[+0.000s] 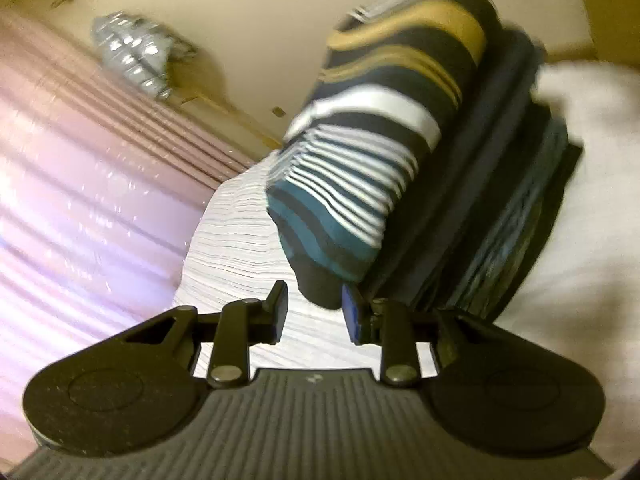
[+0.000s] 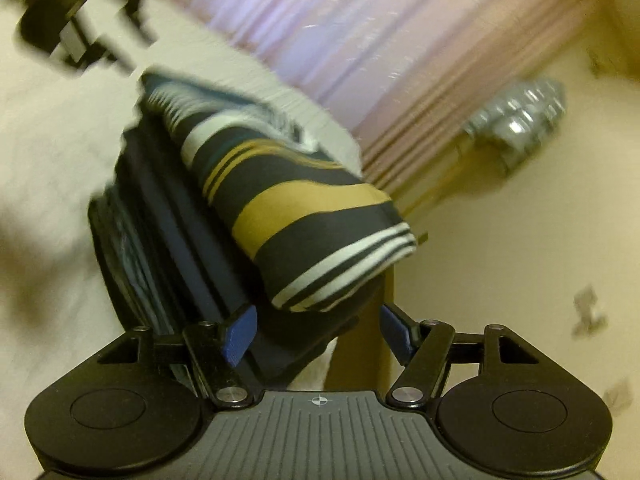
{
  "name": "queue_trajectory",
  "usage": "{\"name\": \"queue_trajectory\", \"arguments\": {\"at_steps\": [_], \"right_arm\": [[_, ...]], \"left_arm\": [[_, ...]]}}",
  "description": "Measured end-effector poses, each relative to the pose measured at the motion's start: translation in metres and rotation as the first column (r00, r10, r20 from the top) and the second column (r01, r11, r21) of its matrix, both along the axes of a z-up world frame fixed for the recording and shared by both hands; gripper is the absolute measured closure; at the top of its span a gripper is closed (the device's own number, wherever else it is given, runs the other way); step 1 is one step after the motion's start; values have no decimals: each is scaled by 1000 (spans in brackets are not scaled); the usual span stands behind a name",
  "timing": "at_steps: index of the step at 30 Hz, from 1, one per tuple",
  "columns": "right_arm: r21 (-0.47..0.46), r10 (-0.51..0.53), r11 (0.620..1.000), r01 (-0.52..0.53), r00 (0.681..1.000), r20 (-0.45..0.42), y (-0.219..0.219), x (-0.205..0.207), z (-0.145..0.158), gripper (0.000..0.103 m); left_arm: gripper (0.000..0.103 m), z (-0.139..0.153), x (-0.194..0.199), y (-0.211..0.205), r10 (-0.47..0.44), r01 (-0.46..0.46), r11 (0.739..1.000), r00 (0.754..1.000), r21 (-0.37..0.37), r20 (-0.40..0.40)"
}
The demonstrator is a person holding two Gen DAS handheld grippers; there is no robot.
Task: Fold clothes
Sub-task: 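Lower the sweater onto the dark clothes stack and open both tools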
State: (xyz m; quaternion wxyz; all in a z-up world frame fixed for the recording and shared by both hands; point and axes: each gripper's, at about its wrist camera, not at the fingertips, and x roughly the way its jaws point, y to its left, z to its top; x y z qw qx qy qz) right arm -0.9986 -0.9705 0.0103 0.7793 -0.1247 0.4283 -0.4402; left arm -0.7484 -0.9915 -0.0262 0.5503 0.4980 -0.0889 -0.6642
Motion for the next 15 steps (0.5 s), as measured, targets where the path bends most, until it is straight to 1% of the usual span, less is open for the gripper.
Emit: {"name": "queue_trajectory", "arguments": {"at_steps": [2, 4, 7, 9, 11, 12, 14, 15], "right_arm": [[44, -19, 999, 13, 992, 127, -6, -2, 22, 36], [89, -28, 996, 6, 969, 247, -21, 0, 40, 36], [164, -54, 986, -13, 915, 401, -52, 5, 62, 36], [205, -90, 979, -11, 874, 477, -75, 8, 69, 36], [257, -128, 966, -7, 853, 505, -93, 12, 66, 36], [301, -152, 954, -6, 852, 501, -102, 14, 60, 37], [414, -207, 910, -1, 865, 456, -118, 19, 39, 40], [462, -232, 887, 2, 867, 441, -124, 20, 28, 40]], "left_arm": [[76, 13, -5, -3, 13, -14, 1000, 998, -10, -59], [76, 23, -10, -8, 27, -29, 999, 994, -20, -110], [77, 34, -16, -28, 50, -51, 999, 980, 2, -195], [82, 32, -21, -39, 64, -57, 998, 972, 34, -225], [83, 28, -27, -49, 79, -63, 996, 966, 70, -247], [84, 21, -29, -53, 87, -66, 993, 966, 95, -241], [85, 5, -32, -60, 111, -79, 986, 968, 146, -225], [84, -2, -33, -62, 121, -85, 982, 969, 171, -217]]}}
